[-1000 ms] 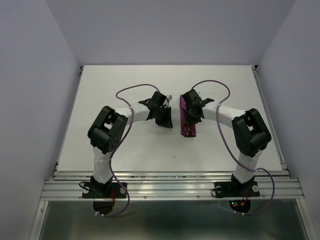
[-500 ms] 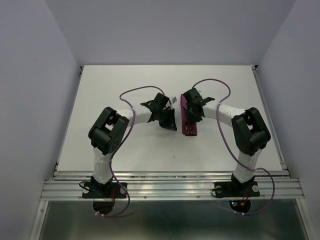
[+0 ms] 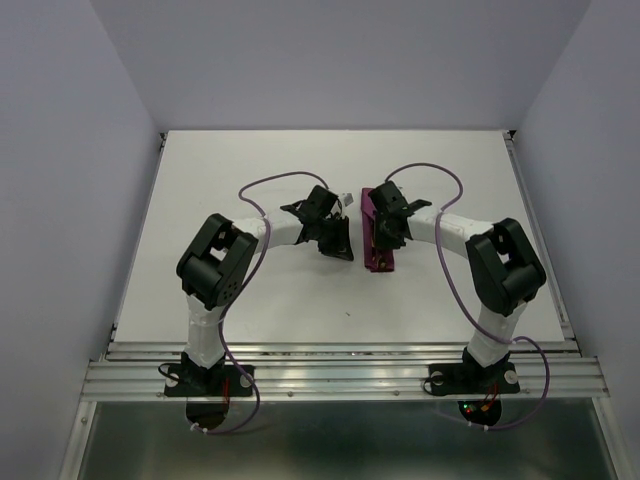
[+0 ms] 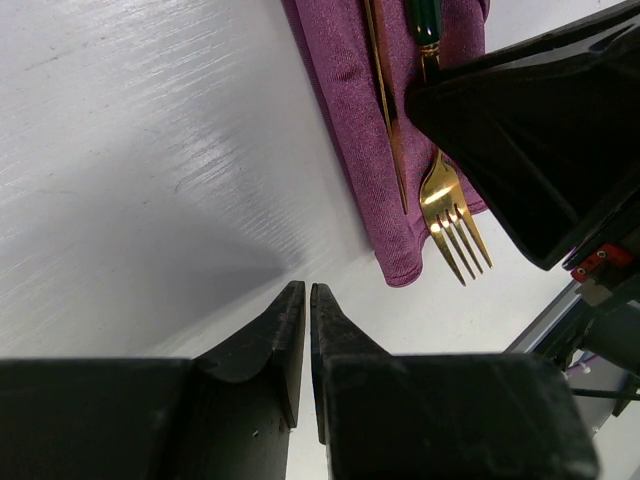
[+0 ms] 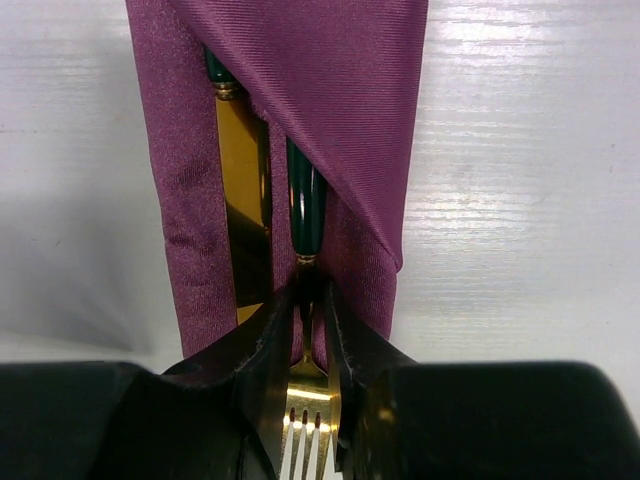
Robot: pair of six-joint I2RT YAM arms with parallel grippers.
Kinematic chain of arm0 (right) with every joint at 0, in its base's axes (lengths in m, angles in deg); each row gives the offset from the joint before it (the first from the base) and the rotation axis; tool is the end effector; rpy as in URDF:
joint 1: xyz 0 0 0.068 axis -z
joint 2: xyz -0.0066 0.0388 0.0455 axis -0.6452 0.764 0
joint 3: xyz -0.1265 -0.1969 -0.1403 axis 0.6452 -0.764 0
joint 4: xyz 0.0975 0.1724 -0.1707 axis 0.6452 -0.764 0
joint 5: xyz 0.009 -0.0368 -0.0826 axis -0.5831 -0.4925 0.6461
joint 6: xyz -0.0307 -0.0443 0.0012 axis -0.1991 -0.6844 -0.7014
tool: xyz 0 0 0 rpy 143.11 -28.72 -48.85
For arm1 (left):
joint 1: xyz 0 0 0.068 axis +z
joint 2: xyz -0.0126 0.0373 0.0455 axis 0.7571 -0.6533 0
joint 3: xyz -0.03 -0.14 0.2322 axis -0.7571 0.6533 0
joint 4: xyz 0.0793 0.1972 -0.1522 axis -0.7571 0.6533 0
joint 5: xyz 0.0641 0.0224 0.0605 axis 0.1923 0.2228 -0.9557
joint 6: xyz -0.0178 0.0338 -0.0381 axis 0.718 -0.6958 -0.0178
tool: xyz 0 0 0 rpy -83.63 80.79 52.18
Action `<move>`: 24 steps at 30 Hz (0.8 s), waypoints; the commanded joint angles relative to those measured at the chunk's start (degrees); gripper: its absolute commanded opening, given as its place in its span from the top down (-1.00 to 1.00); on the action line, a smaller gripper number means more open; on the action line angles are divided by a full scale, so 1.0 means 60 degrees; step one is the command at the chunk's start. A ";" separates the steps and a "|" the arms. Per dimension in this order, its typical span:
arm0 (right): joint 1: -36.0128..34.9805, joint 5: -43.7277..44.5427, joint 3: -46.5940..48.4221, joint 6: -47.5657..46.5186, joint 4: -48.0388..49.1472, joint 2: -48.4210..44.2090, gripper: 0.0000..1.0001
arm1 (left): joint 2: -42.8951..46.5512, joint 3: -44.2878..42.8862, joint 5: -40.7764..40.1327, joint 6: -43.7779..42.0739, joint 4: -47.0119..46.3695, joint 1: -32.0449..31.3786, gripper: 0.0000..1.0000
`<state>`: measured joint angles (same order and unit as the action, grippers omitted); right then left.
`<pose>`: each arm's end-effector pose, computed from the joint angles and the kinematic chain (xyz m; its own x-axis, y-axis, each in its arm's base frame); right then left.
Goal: Fold the napkin into a case and place the utensils inside
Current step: Stuff the fork into the folded napkin.
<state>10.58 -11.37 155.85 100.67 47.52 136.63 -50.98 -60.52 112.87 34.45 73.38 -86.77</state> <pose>0.3222 0.1746 0.1717 -0.8766 0.0317 -0.4802 0.0101 0.9988 0.0477 0.3214 -0.2670 0.1633 -0.8680 0.1627 -0.4692 0.4469 0.6679 -0.5952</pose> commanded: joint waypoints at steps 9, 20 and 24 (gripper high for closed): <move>-0.0149 0.0498 -0.0001 0.0052 0.0165 -0.0298 0.99 | 0.0232 -0.0065 0.0124 -0.0026 -0.0078 -0.0068 0.64; -0.0149 0.1275 0.0847 -0.0182 0.0195 0.0302 0.99 | 0.0276 -0.0021 0.0066 -0.0187 0.0069 -0.0083 0.64; -0.0149 0.1422 0.1127 -0.0299 0.0195 0.0464 0.99 | 0.0276 0.0009 0.0051 -0.0202 0.0113 -0.0083 0.64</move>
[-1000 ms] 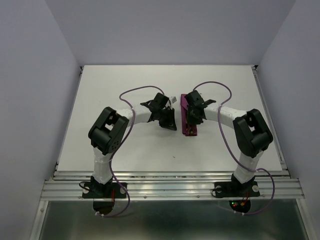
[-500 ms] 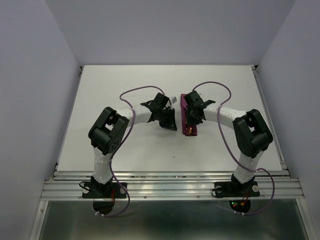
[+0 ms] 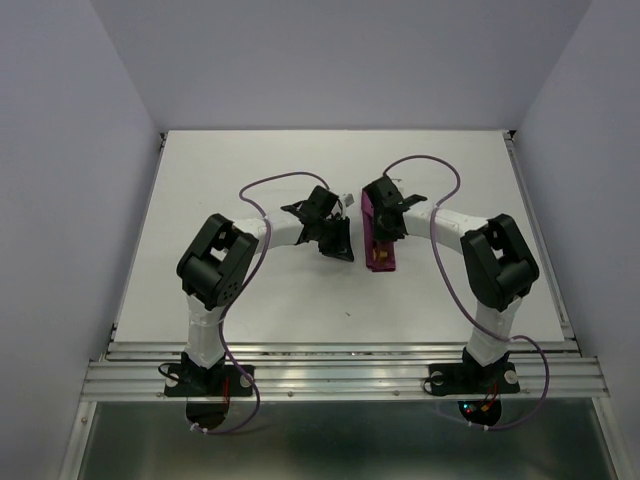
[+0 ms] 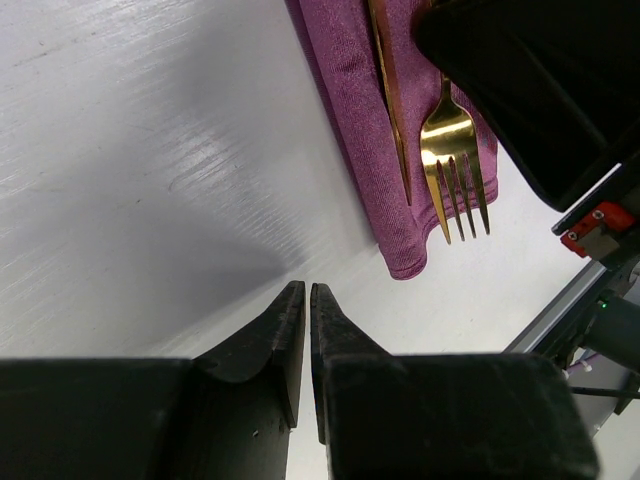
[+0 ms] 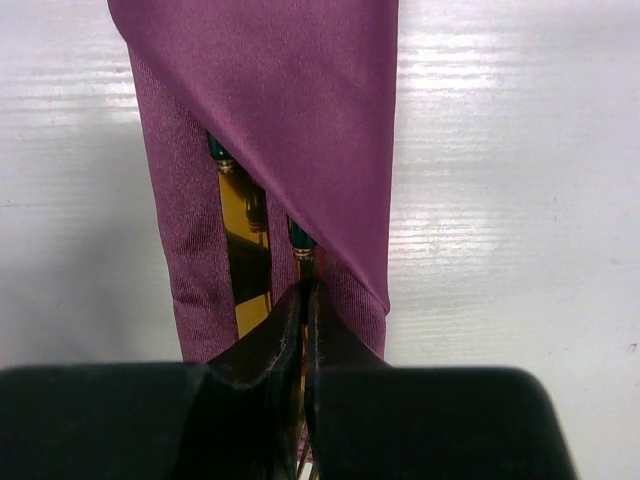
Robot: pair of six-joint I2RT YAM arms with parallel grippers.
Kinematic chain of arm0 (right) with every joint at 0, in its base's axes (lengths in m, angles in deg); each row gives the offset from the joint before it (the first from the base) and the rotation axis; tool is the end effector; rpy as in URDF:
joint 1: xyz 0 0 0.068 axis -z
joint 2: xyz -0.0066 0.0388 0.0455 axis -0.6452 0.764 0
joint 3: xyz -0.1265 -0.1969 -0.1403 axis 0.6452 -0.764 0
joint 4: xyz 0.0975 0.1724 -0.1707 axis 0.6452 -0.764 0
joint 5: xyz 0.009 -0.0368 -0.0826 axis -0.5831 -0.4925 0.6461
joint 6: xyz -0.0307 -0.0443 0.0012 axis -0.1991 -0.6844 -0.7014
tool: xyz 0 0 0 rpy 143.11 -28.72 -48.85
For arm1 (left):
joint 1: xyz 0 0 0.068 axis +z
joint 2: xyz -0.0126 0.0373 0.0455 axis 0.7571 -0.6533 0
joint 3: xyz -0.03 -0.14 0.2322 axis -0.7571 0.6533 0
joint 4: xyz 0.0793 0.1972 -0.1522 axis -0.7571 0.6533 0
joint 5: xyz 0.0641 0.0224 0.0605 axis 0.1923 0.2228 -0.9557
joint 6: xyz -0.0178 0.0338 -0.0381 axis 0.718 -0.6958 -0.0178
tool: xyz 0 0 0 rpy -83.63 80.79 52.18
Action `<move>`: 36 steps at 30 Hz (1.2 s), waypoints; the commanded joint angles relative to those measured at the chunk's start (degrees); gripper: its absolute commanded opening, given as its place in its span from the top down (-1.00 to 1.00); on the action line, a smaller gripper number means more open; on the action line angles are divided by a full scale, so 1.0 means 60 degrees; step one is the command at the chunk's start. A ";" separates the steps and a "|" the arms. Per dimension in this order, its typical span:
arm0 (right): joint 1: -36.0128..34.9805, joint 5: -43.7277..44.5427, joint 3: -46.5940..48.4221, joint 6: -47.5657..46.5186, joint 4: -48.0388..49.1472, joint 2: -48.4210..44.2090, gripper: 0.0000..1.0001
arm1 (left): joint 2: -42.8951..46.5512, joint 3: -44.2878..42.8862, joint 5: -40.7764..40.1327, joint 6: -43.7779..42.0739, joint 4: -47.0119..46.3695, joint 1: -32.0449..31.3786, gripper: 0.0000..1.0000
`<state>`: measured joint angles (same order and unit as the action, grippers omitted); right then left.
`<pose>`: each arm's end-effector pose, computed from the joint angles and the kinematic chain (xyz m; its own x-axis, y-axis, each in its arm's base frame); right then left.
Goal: Fold the napkin into a case and place the utensils inside
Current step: Stuff the fork into the folded napkin.
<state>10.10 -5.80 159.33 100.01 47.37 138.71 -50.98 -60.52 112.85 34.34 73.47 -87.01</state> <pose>0.3339 0.1810 0.1767 -0.8445 0.0185 -0.5353 0.0352 0.9992 -0.0210 0.3202 -0.2683 0.1632 -0.8670 0.1679 -0.4692 0.4506 0.6665 -0.5940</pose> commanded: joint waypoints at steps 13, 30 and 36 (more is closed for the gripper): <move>0.0019 0.0479 0.0769 -0.0234 0.0322 0.0382 0.57 | 0.0247 -0.0065 0.0054 -0.0257 0.0201 -0.0042 0.64; 0.0019 0.0098 -0.0038 0.0015 0.0484 -0.0102 0.86 | 0.0173 -0.0079 0.0084 -0.0257 0.0201 -0.0057 0.64; 0.0019 0.0419 0.0196 -0.0131 0.0484 -0.0044 0.91 | 0.0144 -0.0094 0.0098 -0.0242 0.0201 -0.0043 0.64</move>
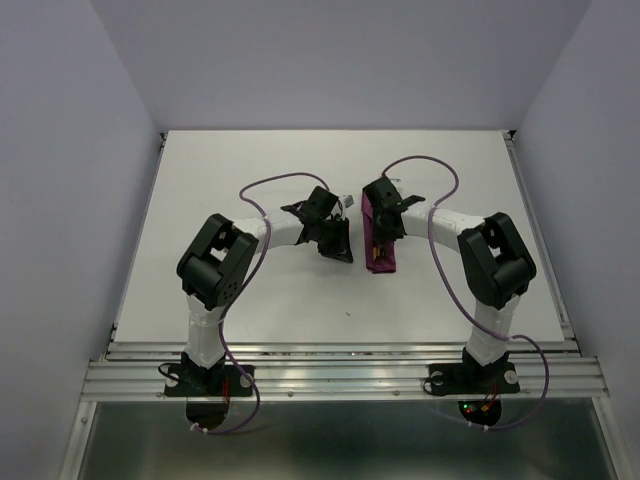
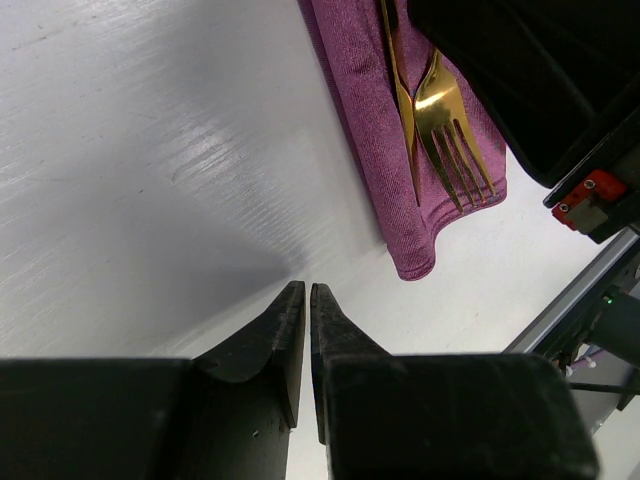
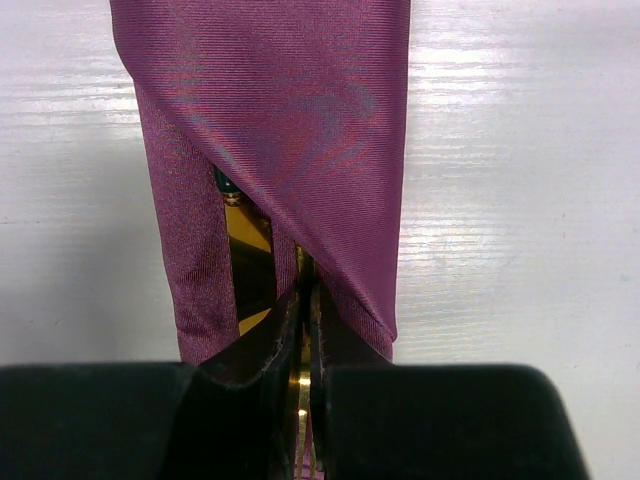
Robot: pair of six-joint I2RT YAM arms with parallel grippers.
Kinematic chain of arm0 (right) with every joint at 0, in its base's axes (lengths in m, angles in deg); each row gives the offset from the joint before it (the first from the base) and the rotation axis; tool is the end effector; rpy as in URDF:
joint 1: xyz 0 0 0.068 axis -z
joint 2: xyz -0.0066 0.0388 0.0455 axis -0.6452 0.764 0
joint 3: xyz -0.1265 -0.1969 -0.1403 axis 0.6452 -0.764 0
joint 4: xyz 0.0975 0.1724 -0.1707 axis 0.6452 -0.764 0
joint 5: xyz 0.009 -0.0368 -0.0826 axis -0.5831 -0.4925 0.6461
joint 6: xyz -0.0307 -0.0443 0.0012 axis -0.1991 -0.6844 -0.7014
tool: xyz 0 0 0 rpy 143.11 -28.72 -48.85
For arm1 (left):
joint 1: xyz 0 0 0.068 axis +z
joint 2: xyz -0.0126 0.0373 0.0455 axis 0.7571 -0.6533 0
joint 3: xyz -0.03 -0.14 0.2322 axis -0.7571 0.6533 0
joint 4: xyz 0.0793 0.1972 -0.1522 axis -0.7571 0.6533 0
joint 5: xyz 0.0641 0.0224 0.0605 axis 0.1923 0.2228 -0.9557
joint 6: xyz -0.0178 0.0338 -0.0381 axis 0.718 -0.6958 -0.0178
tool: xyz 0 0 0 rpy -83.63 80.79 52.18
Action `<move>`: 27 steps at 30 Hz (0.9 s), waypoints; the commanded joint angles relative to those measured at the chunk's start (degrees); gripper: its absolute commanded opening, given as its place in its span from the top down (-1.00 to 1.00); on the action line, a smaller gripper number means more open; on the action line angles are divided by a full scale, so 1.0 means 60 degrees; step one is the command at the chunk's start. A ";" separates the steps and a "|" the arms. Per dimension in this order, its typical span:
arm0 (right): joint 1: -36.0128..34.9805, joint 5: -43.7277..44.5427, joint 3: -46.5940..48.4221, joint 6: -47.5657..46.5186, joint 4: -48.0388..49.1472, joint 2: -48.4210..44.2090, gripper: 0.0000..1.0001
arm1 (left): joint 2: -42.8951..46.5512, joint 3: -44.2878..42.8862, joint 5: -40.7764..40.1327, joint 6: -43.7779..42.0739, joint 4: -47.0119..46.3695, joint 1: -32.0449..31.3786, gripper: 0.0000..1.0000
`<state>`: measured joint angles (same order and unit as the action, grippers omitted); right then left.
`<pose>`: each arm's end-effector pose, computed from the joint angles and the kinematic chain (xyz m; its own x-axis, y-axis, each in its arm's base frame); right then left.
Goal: Fold the napkin into a case and place the utensils inside
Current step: Stuff the fork into the folded napkin.
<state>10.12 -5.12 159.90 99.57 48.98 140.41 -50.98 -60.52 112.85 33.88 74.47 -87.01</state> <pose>0.3396 0.1837 0.1703 -0.8379 0.0132 -0.5457 0.0350 0.9990 -0.0296 0.3191 -0.2674 0.1620 -0.8698 0.1783 -0.4601 0.4494 0.6714 -0.5893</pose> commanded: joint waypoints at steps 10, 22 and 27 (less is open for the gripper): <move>0.0016 0.0717 0.0409 -0.0176 0.0389 -0.0064 0.92 | 0.0115 -0.0109 0.0098 -0.0224 0.0106 -0.0057 0.64; 0.0016 0.0835 0.0526 -0.0278 0.0566 0.0039 0.78 | 0.0100 -0.0123 0.0098 -0.0283 0.0165 -0.0043 0.64; 0.0016 0.0586 0.0293 -0.0176 0.0566 -0.0327 0.50 | 0.0144 -0.0065 0.0040 -0.0283 0.0165 -0.0057 0.62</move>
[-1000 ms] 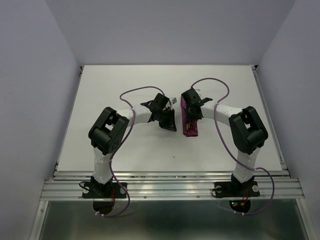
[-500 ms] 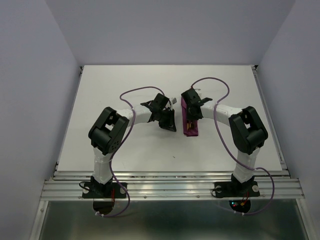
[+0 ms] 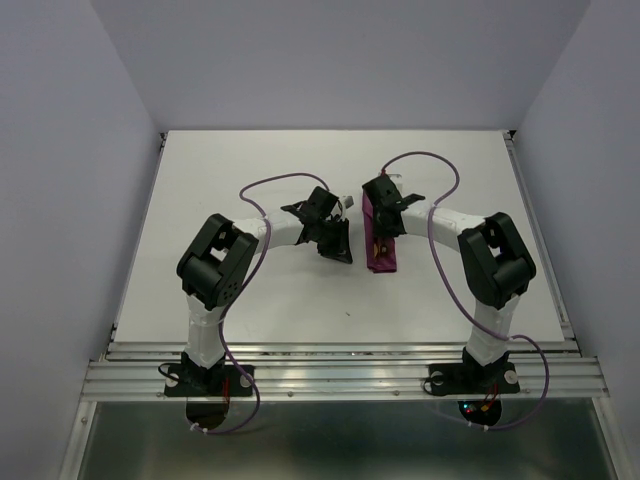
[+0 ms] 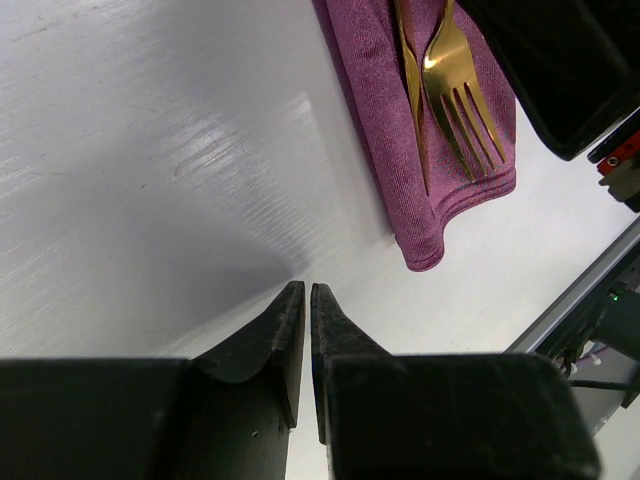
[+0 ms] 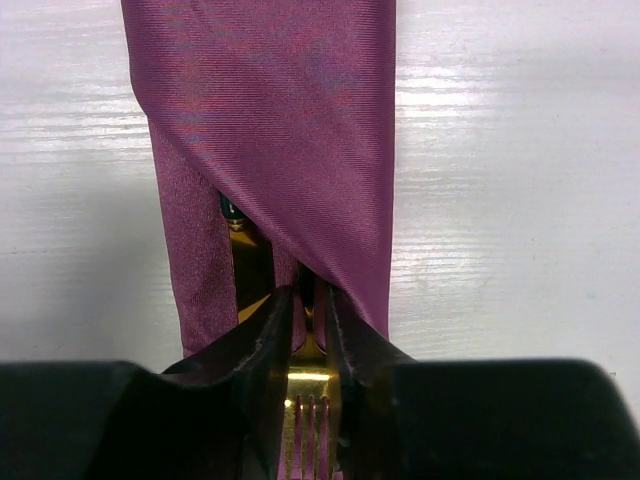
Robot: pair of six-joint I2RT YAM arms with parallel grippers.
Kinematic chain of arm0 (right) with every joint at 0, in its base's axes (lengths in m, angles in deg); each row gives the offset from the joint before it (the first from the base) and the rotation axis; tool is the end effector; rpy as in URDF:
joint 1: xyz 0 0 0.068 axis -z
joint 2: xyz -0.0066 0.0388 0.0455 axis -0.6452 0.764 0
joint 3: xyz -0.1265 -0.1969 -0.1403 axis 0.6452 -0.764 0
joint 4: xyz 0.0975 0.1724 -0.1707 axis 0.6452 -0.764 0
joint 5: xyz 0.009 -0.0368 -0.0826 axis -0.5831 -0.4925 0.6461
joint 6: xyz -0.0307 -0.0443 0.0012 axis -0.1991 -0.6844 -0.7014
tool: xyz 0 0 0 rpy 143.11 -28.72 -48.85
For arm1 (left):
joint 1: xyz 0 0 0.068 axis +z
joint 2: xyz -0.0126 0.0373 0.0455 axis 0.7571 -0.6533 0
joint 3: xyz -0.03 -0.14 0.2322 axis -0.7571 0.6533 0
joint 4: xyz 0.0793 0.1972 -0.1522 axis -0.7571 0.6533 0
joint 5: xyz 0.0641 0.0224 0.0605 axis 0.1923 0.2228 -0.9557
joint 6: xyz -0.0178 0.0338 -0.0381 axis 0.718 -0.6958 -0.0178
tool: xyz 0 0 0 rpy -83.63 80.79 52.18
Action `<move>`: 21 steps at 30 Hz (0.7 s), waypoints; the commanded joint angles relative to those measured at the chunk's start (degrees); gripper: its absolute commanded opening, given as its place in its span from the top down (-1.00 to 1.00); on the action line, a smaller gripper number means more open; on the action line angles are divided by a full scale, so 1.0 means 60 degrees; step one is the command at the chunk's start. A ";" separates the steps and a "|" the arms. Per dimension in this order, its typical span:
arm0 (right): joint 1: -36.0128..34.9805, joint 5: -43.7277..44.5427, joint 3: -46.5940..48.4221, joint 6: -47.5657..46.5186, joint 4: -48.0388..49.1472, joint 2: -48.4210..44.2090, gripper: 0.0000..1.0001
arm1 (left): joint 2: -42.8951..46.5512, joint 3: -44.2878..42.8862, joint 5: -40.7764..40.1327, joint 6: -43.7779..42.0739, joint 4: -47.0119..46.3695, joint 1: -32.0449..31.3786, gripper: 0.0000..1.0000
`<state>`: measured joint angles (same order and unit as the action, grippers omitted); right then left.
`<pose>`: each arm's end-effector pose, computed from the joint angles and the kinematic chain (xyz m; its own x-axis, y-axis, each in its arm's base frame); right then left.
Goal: Fold the napkin into a case and place the utensils inside
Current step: Stuff the fork into the folded napkin, then reset both arms
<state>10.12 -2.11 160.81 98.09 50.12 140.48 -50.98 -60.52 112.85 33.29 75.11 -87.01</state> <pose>0.3445 0.1846 0.1759 -0.8088 -0.0042 -0.5881 0.0418 0.9970 -0.0645 0.3184 -0.2669 0.1612 -0.8692 0.1883 -0.4572 0.4531 0.6735 -0.5840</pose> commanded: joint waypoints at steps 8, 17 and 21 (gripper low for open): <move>0.0016 -0.0210 -0.0373 0.0262 -0.0077 -0.1333 -0.10 | 0.0144 -0.0152 -0.0033 -0.0214 0.0147 -0.0057 0.61; 0.0118 0.1559 -0.1603 0.1023 -0.0195 -0.3266 -0.83 | 0.0962 0.0183 -0.0911 0.0196 -0.0174 0.0001 0.61; 0.1372 0.2690 -0.2422 0.1652 -0.0166 -0.4248 -1.00 | 0.1928 0.0258 -0.1658 0.0196 -0.0117 0.0118 0.58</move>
<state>11.76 4.65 149.38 103.16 48.94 120.24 -48.42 -59.10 107.47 34.08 75.61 -86.96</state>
